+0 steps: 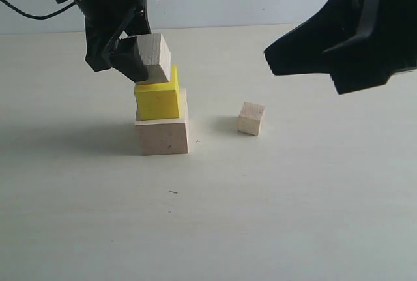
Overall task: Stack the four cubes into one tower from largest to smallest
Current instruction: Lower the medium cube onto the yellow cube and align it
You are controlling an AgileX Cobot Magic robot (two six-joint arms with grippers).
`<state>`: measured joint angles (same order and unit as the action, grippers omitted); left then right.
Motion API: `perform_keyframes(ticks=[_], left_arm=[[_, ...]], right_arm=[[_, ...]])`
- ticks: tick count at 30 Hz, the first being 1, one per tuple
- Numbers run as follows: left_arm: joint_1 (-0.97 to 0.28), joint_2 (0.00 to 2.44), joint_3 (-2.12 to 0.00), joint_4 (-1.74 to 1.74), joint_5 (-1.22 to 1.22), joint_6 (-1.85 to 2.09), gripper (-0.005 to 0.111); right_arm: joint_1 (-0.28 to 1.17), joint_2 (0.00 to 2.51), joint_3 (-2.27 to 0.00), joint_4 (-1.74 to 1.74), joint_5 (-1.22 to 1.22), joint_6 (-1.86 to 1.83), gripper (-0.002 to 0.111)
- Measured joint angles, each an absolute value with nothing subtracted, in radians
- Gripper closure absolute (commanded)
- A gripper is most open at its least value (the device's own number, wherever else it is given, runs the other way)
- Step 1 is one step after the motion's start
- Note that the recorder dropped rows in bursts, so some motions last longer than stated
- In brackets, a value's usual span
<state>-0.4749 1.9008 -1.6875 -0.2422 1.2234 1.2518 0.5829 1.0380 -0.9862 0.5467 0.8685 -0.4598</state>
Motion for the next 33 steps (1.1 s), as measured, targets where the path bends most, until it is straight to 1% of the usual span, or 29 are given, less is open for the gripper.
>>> perform_keyframes(ticks=[2, 4, 7, 31, 33], left_arm=[[-0.475, 1.901, -1.687, -0.242, 1.223, 1.250, 0.048], [-0.475, 1.901, -1.687, -0.242, 1.223, 1.237, 0.040], [-0.475, 1.901, -1.687, -0.242, 1.223, 1.202, 0.034], [-0.475, 1.901, -1.687, -0.172, 1.221, 1.147, 0.033], [-0.475, 1.901, -1.687, -0.165, 1.211, 1.133, 0.034]], right_arm=[[0.583, 1.038, -0.986, 0.547, 0.868, -0.460, 0.108], [0.583, 1.038, -0.986, 0.547, 0.868, -0.460, 0.108], [0.583, 1.038, -0.986, 0.547, 0.868, -0.460, 0.108], [0.583, 1.038, -0.986, 0.547, 0.868, -0.460, 0.108], [0.583, 1.038, -0.986, 0.547, 0.868, -0.460, 0.108]])
